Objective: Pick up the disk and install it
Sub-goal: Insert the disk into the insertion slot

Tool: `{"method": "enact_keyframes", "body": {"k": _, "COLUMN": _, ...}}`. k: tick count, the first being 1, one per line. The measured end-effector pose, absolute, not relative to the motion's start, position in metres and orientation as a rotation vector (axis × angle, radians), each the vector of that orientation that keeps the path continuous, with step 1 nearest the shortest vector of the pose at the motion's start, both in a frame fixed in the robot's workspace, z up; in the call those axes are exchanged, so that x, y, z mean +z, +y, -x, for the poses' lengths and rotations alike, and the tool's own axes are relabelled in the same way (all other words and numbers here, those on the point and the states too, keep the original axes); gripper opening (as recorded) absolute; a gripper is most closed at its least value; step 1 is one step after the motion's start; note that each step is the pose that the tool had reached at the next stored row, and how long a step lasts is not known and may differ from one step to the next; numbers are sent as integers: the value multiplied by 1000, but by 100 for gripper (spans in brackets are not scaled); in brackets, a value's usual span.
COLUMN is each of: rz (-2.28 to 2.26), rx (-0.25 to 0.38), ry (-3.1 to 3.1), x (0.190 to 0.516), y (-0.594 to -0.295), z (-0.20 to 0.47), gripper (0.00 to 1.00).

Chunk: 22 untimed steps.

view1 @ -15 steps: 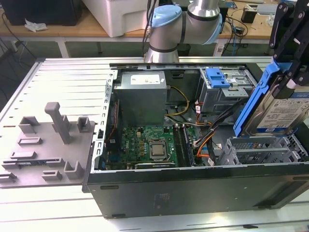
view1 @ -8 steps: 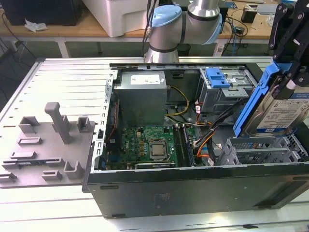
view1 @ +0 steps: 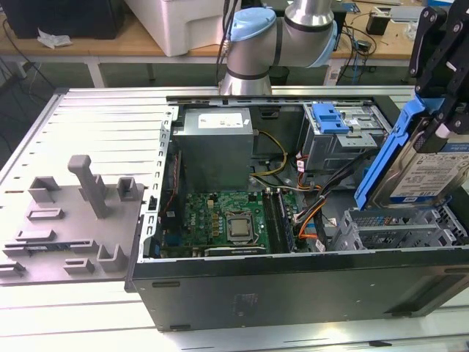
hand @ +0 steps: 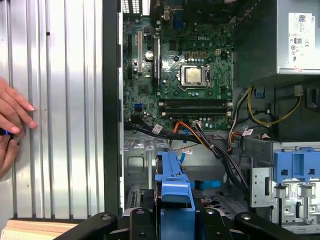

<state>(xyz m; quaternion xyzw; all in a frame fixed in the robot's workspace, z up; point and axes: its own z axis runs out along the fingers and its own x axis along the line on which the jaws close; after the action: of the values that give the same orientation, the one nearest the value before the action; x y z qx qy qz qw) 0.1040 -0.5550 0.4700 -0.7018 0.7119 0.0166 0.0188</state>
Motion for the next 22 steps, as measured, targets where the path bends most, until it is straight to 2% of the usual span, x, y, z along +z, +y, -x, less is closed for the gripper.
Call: {"method": "enact_keyframes", "body": {"k": 22, "rz": 2192, "rx": 52, "ry": 2197, "x": 461, "y": -555, "z": -105, "gripper": 36}}
